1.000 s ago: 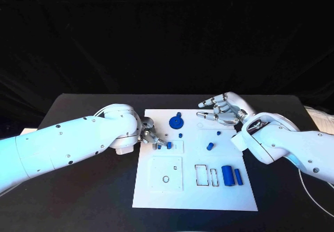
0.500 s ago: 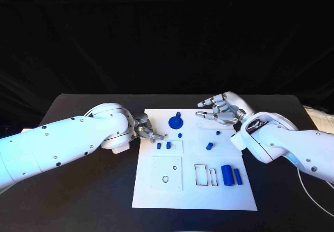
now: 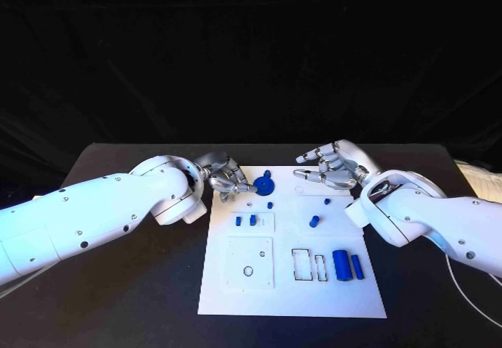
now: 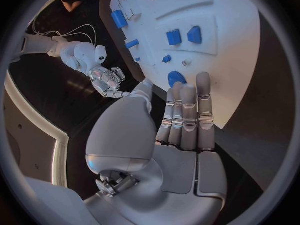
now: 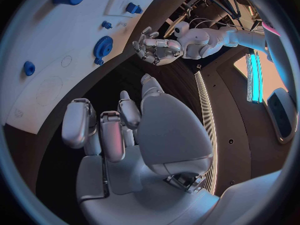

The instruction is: Assemble the parts on the task board

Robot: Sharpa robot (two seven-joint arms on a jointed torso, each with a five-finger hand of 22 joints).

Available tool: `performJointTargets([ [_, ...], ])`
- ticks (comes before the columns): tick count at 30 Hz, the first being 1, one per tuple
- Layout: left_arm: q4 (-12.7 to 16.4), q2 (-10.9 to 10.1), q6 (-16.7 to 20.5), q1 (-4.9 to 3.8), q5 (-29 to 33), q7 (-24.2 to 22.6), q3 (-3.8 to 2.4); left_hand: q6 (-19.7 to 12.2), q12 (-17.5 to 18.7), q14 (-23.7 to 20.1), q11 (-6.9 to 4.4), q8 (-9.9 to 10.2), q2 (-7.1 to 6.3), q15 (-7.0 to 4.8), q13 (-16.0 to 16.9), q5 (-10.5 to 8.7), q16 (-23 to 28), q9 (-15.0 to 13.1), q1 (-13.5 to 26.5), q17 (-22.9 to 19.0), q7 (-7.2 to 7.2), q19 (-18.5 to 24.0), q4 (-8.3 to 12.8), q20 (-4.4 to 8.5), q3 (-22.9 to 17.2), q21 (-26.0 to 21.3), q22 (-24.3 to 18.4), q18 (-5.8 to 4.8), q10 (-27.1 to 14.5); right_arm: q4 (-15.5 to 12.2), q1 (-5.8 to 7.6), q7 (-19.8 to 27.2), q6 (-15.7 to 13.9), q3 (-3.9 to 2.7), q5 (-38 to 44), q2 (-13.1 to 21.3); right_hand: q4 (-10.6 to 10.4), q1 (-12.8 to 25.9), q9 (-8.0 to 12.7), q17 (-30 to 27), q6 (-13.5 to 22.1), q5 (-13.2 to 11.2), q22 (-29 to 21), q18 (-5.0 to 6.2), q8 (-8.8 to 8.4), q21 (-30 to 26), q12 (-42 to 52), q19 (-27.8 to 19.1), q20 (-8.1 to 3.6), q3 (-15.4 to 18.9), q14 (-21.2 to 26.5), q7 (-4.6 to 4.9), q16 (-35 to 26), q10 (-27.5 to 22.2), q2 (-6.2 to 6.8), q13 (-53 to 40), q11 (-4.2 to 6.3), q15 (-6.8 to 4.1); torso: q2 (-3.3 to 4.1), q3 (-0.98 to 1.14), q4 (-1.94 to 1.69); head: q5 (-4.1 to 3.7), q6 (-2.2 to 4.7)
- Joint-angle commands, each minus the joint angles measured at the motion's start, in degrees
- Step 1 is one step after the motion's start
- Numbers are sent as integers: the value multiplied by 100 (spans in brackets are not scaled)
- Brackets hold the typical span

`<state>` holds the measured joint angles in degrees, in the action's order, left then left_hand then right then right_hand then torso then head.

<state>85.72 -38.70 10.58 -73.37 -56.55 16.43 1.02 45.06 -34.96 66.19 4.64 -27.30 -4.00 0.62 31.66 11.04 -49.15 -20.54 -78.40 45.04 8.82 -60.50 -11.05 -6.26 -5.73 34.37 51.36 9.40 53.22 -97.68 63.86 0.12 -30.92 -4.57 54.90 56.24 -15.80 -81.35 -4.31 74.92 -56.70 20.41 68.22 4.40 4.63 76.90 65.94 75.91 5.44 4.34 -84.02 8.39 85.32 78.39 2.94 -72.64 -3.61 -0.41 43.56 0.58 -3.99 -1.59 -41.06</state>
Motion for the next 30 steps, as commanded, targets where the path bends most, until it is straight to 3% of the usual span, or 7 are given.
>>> performJointTargets([
  [1, -63, 175, 139, 11, -957, -984, 34, -100, 578, -201, 72, 263, -21, 72, -548, -213, 528, 255, -622, -405, 47, 89, 200, -63, -367, -406, -319, 124, -151, 13, -6, 32, 66, 0, 15, -19, -9, 26, 0, 621, -23, 30, -6, 53, 20, -31, 14, -24, -2, 32, -399, -17, -22, 8, -29, 8, 38, -46, 7, -9, 7, -17, 15],
  [7, -330, 544, 87, 82, -2066, -1345, 96, 338, 1608, 227, 70, 1013, -334, 51, -1776, -355, 968, 913, -952, -886, -79, -319, 361, -27, -899, -652, -623, 124, 294, 37, -8, 32, 66, 1, 9, -42, -9, 25, 0, 613, -23, 32, -19, 56, 20, -40, 3, -33, -2, 33, -397, -17, -27, 2, -30, 17, 38, -46, 15, -8, 29, -27, 41],
  [11, -519, 749, -23, 138, -2597, -1399, 111, 512, 1879, 583, 85, 1238, -460, 2, -2090, -375, 862, 1078, -829, -906, -89, -602, 368, -16, -912, -614, -652, 119, 380, 37, -8, 34, 65, 1, 7, -47, -9, 25, 0, 613, -23, 32, -19, 56, 20, -40, 3, -33, -2, 33, -397, -17, -27, 2, -30, 17, 38, -46, 14, -2, 20, -54, 45],
  [14, -620, 865, -208, 161, -2891, -1339, 115, 656, 2022, 1259, 49, 1379, -510, -45, -2272, -378, -217, 1177, -707, 5, -123, -1065, 343, 29, -890, -409, -578, 116, 450, 35, -8, 35, 63, 1, 7, -49, -9, 25, 0, 613, -23, 32, -19, 56, 20, -40, 3, -33, -2, 33, -397, -17, -27, 2, -30, 17, 38, -46, 16, -2, 19, -66, 39],
  [19, -727, 997, -523, 180, -3185, -1209, 117, 959, 2190, 1938, 2, 1526, -518, -103, -2481, -374, -2046, 1284, -609, 1825, -120, -1946, 317, 91, -893, 1369, 707, -164, 663, 32, -8, 38, 62, 1, 7, -55, -9, 25, 0, 613, -23, 32, -19, 56, 20, -40, 3, -33, -2, 33, -397, -17, -27, 2, -30, 17, 38, -46, 17, 0, 21, -65, 33],
  [23, -797, 1082, -735, 189, -3336, -1082, 117, 1141, 2339, 1987, -18, 1649, -512, -123, -2613, -373, -2256, 1357, -569, 1926, -121, -2178, 299, 122, -955, 2073, 1254, -273, 881, 28, -9, 43, 60, 1, 8, -58, -9, 25, 0, 613, -23, 32, -19, 56, 20, -40, 3, -33, -2, 33, -397, -17, -27, 2, -30, 17, 38, -46, 14, -1, 20, -68, 22],
  [30, -893, 1191, -860, 198, -3417, -996, 117, 1244, 2428, 1967, -29, 1714, -510, -135, -2678, -376, -2197, 1392, -549, 1743, -123, -2265, 291, 134, -999, 2408, 1520, -326, 998, 24, -9, 46, 57, 1, 10, -62, -7, 20, 0, 618, -23, 38, -13, 55, 20, -37, 8, -29, -3, 34, -398, -17, -24, 4, -36, 14, 39, -47, 8, -2, 18, -84, 18],
])
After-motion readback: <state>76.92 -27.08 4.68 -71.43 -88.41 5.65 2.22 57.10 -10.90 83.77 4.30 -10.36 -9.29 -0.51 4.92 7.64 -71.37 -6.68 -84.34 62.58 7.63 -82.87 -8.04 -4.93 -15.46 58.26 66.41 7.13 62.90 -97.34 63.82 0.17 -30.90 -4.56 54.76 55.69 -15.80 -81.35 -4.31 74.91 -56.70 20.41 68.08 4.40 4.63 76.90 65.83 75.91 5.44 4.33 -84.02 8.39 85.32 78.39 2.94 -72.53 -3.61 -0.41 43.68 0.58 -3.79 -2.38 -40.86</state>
